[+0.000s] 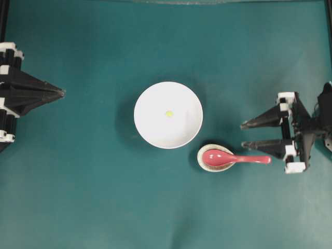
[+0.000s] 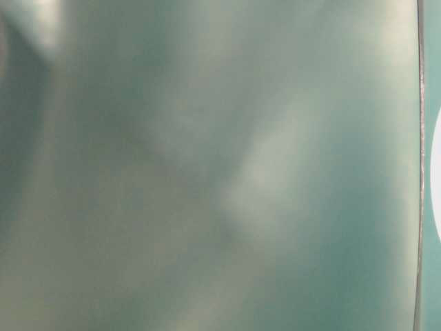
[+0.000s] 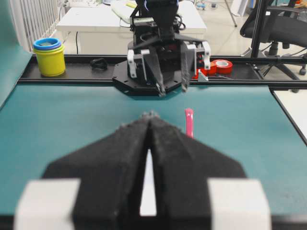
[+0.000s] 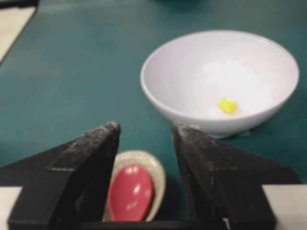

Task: Scoop the yellow hexagonal prism block from the bowl with a spoon using the right arm.
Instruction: 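Close the right gripper on the pink spoon handle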

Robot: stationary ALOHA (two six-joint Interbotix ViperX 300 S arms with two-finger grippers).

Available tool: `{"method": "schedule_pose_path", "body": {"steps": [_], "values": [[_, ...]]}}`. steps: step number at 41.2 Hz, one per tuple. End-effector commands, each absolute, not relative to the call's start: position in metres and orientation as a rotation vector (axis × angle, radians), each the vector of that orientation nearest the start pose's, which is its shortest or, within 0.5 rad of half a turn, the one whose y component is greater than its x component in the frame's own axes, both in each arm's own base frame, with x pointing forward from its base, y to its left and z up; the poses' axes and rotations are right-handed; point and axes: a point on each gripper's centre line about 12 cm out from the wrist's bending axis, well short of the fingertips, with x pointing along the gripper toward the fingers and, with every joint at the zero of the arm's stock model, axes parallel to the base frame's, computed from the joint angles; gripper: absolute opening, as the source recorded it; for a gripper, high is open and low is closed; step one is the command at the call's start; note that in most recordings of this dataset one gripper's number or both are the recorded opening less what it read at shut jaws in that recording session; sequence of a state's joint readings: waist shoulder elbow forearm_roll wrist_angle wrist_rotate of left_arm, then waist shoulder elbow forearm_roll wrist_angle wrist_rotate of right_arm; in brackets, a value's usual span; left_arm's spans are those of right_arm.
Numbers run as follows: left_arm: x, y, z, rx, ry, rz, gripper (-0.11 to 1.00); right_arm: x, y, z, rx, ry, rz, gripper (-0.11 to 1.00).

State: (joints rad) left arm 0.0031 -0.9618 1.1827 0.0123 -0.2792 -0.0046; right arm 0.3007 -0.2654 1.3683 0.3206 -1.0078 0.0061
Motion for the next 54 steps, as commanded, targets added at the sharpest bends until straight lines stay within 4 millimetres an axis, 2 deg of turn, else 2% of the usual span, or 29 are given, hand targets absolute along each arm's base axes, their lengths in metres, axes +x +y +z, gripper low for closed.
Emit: {"method": "schedule_pose_path", "body": {"steps": [1,8,19,54], "values": [[0.201,0.000,0.295,0.010,-0.075,0.001,-0.01,0.229,0.045,0.146,0.148,0.109,0.024,0.55],[0.201,0.000,0.295,0.010,-0.075,0.001,-0.01,0.229,0.059,0.126,0.147,0.157,0.026,0.55],[0.201,0.000,0.294,0.010,-0.071,-0.001,-0.01,0.225,0.074,0.106,0.139,0.223,0.050,0.55],[0.201,0.000,0.293,0.010,-0.064,0.001,-0.01,0.222,0.070,0.077,0.084,0.333,0.018,0.55]]}}
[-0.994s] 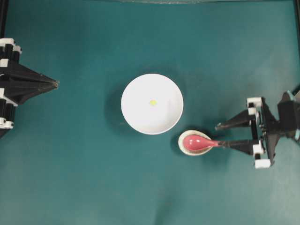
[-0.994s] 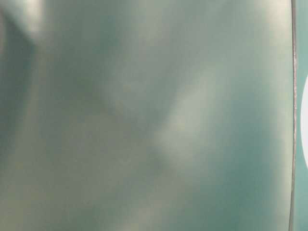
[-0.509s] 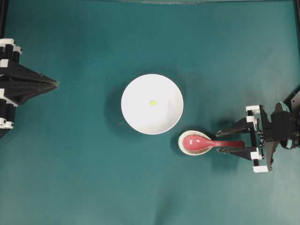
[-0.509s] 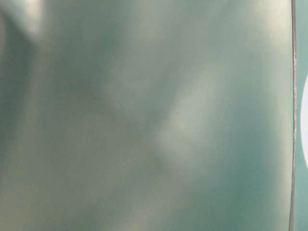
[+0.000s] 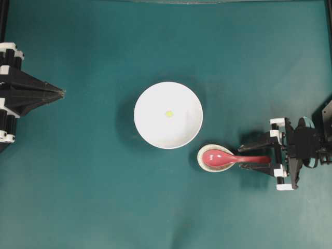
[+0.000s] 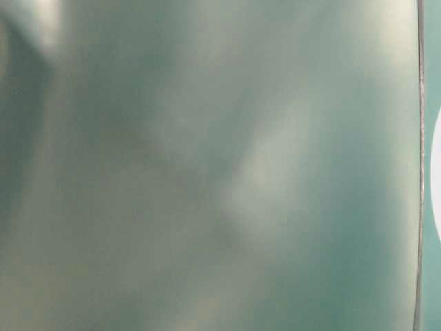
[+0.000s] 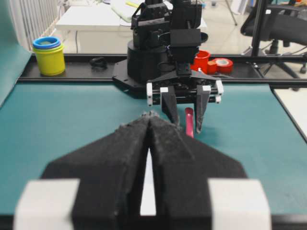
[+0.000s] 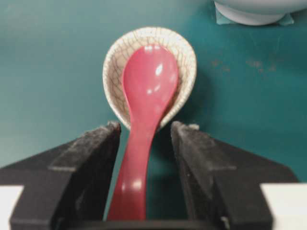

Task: Scoop the yellow hexagonal prism block from the bowl with a spoon using the right arm.
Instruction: 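Close the right gripper on the pink spoon handle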

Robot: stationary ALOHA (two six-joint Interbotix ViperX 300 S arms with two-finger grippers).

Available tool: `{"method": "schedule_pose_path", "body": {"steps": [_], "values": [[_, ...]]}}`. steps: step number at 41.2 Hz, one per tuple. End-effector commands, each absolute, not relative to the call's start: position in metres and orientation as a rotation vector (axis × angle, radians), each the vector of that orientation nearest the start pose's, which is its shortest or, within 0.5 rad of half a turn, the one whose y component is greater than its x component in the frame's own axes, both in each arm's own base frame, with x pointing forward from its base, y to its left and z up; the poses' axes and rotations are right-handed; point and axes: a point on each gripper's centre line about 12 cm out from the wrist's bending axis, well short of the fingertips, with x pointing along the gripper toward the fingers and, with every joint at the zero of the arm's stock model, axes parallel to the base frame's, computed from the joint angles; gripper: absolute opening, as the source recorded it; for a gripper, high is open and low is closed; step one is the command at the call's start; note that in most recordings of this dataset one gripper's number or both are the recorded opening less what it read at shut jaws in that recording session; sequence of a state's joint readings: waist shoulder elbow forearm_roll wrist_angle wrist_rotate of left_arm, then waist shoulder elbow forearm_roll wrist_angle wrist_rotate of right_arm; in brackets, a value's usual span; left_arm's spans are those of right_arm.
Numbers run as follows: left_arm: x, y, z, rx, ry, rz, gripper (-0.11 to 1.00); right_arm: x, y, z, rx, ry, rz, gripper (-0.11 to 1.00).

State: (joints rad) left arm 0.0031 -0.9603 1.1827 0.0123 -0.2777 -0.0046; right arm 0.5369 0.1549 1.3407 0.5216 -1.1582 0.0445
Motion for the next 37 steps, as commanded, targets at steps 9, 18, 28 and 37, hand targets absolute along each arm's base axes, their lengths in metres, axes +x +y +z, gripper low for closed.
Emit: {"method": "schedule_pose_path", "body": {"steps": [9,18,28,37], "values": [[0.2014,0.0004,0.2928,0.010,-0.063,0.001,-0.01,0.2217,0.0700,0.0763,0.080,0.338,0.019,0.54],[0.2014,0.0004,0.2921,0.010,-0.057,0.001,-0.01,0.2222,0.0705,0.0768,0.080,0.336,0.021,0.54],[0.2015,0.0005,0.2908,0.010,-0.046,0.001,0.00,0.2225,0.0709,0.0765,0.072,0.337,0.024,0.54],[0.2015,0.0005,0.2908,0.010,-0.046,0.001,-0.01,0.2228,0.0712,0.0762,0.068,0.340,0.025,0.49]]}}
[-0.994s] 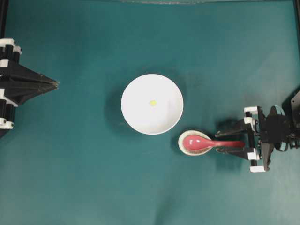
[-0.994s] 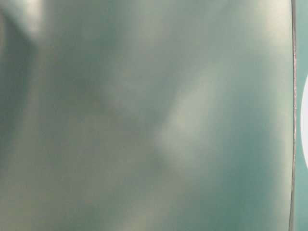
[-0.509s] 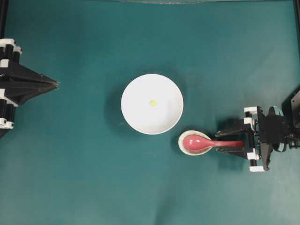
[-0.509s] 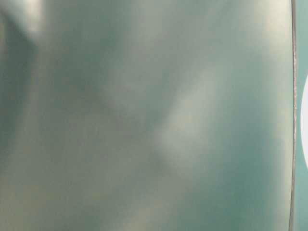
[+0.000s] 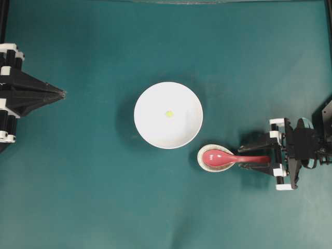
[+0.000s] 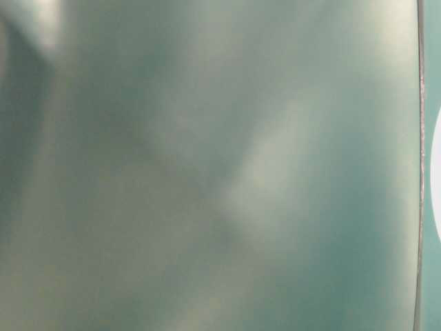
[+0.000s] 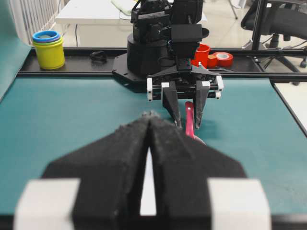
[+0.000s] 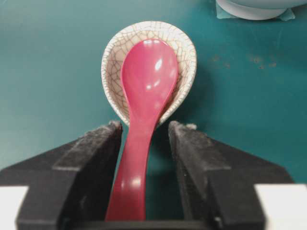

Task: Scoop the yellow hexagonal prism block from the bowl with a spoon using the right arm.
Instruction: 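Close the right gripper on the pink spoon handle, then lift the spoon with the right gripper and carry it into the bowl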

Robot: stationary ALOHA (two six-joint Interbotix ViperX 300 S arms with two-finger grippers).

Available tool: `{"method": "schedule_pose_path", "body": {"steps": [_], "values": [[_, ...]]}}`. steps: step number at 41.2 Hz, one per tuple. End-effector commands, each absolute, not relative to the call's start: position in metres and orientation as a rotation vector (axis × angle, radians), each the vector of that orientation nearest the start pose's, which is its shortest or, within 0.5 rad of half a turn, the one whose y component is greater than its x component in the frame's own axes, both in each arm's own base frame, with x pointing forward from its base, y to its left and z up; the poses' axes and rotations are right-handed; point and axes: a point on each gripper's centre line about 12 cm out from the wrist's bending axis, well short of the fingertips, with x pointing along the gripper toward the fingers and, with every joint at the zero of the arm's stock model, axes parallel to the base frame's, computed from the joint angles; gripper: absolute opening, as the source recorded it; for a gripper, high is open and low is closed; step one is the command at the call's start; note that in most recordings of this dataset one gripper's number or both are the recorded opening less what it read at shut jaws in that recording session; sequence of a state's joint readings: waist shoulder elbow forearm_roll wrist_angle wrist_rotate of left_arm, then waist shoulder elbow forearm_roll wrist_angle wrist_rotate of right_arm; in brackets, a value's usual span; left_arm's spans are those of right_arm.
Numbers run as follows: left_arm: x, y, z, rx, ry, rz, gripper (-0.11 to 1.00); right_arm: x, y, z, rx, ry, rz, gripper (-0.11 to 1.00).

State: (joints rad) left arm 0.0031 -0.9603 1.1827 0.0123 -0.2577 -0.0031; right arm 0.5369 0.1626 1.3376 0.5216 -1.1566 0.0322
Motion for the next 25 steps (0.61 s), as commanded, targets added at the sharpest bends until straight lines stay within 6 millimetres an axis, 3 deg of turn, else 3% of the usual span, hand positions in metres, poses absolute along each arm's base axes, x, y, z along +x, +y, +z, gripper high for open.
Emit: {"method": "schedule_pose_path", "body": {"steps": [1,8,25], "values": [[0.202,0.000,0.291,0.010,-0.046,0.001,-0.01,0.223,0.071,0.076,0.068,0.342,0.023,0.47],[0.202,0.001,0.290,0.010,-0.040,0.001,-0.01,0.223,0.071,0.077,0.069,0.334,0.025,0.24],[0.202,0.000,0.290,0.020,-0.040,0.001,-0.01,0.233,0.077,0.103,0.136,0.270,0.038,0.23]]}}
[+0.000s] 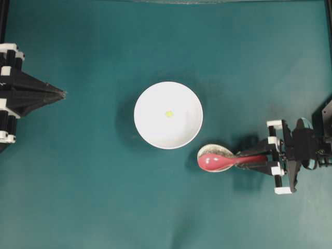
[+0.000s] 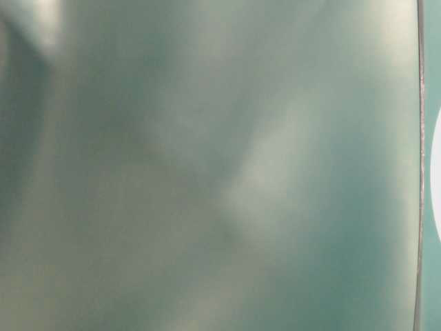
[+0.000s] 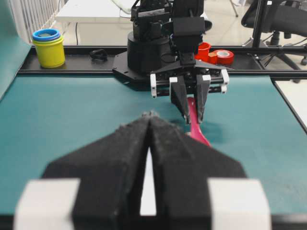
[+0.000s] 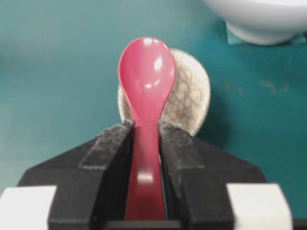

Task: Scoop the yellow hexagonal prism block from the bowl with a spoon using the right arm.
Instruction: 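Lift the spoon with the right gripper and carry it into the bowl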

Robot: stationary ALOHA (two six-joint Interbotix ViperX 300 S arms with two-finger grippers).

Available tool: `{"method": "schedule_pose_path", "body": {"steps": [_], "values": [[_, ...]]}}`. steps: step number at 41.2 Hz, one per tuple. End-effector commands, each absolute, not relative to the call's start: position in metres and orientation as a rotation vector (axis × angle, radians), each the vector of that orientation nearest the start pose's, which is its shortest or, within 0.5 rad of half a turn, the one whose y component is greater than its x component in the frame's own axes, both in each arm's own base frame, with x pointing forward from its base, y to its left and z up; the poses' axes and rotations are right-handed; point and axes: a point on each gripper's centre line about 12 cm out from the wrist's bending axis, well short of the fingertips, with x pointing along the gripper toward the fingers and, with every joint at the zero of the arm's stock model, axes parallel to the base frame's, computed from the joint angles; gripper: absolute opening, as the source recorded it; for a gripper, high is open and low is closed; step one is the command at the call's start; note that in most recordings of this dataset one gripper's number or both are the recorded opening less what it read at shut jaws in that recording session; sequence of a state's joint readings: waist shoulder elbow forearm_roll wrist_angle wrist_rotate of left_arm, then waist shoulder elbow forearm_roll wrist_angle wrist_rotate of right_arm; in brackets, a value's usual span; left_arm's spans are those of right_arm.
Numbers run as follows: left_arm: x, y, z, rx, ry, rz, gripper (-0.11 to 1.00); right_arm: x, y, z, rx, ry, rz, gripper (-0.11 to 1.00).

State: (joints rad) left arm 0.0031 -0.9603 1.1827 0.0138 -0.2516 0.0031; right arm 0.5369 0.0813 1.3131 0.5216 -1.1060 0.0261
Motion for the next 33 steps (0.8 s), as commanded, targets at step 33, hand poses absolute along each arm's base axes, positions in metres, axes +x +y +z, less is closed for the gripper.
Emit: {"method": "schedule_pose_path", "body": {"steps": [33], "values": [[0.201,0.001,0.289,0.023,-0.021,0.001,-0.01,0.291,0.016,0.213,0.149,0.533,0.008,0.23]]}}
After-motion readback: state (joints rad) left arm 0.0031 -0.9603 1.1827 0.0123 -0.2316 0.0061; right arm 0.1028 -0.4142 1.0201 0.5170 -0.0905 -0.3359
